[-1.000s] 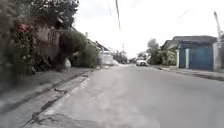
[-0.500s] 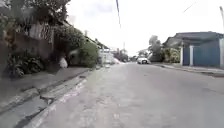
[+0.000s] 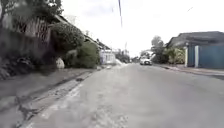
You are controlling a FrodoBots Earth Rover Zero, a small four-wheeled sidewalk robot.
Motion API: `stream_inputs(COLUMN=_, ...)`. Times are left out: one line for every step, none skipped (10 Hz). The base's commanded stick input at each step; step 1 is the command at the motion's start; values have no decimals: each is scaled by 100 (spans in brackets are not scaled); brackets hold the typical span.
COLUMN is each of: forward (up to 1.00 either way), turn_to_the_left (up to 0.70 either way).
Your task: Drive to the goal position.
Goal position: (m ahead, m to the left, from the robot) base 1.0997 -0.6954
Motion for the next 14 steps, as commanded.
stream_inputs(forward=100, turn_to_the_left=1)
stream_inputs(forward=100, turn_to_the_left=0)
stream_inputs(forward=100, turn_to_the_left=0)
stream_inputs(forward=100, turn_to_the_left=0)
stream_inputs(forward=100, turn_to_the_left=0)
stream_inputs(forward=100, turn_to_the_left=0)
stream_inputs(forward=100, turn_to_the_left=0)
stream_inputs(forward=100, turn_to_the_left=0)
stream_inputs(forward=100, turn_to_the_left=0)
stream_inputs(forward=100, turn_to_the_left=0)
stream_inputs(forward=100, turn_to_the_left=0)
stream_inputs(forward=100, turn_to_the_left=0)
stream_inputs(forward=100, turn_to_the_left=-1)
stream_inputs(forward=99, turn_to_the_left=-13)
